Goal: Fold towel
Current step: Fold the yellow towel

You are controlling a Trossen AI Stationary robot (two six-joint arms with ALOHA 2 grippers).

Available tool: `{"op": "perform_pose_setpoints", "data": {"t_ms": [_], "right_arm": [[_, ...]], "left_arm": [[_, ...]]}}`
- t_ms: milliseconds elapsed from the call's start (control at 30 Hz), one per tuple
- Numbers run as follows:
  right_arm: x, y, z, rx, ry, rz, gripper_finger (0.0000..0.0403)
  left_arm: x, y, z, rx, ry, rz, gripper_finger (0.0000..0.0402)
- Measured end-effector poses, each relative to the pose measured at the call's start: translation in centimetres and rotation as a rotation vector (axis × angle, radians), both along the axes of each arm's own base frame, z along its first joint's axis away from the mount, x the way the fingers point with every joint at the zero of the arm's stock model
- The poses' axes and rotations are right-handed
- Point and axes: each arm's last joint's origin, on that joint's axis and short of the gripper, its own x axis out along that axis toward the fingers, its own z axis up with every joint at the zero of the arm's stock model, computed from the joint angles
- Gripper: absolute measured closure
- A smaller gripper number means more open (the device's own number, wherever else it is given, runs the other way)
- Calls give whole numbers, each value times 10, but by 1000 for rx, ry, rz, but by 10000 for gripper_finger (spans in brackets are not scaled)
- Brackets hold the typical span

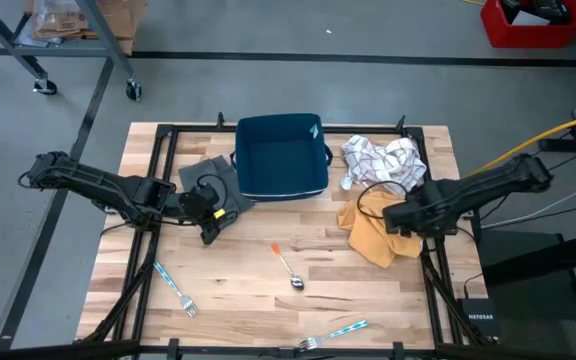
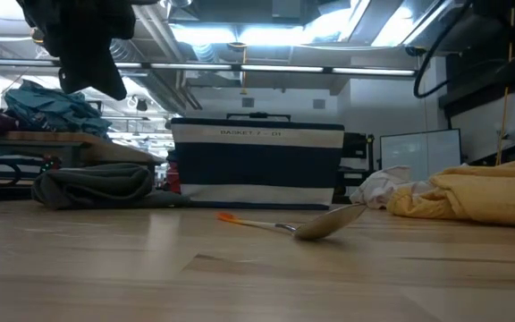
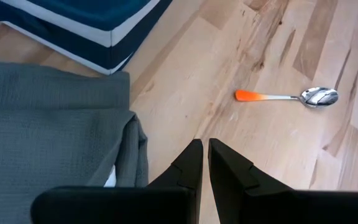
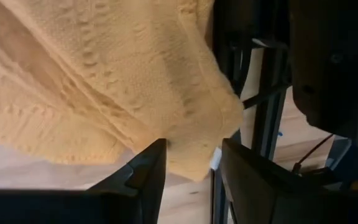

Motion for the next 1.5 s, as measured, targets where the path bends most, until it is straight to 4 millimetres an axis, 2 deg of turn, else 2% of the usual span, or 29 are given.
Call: {"op": "perform_pose_setpoints", "data": {"t_ms": [233, 467, 600, 733, 900, 1033, 1133, 1233, 1367, 1500], "right_arm": [[10, 1, -8, -86, 43, 8, 243], [28, 2, -17, -182, -48, 34, 243], [32, 3, -21, -196, -32, 53, 247], [34, 4, -24, -193, -3, 55, 288], [43, 7, -29, -178, -37, 54, 386], [56, 10, -28, -167, -176, 46, 383], [69, 12, -17, -189, -307, 33, 394], [83, 13, 4, -250, -451, 28, 394], [97, 12, 43, -376, -626, 6, 398], [105, 10, 91, -502, -801, -6, 397]], "left_arm": [[0, 0, 0, 1, 0, 0, 382], [0, 0, 0, 1, 0, 0, 382], [0, 0, 0, 1, 1, 1, 382], [0, 0, 0, 1, 1, 1, 382], [0, 0, 0, 1, 0, 1, 382], [0, 0, 0, 5, 1, 0, 382], [0, 0, 0, 15, 1, -4, 382], [0, 0, 0, 29, 3, -15, 382], [0, 0, 0, 42, 4, -28, 382], [3, 0, 3, 33, -41, -27, 382]]}}
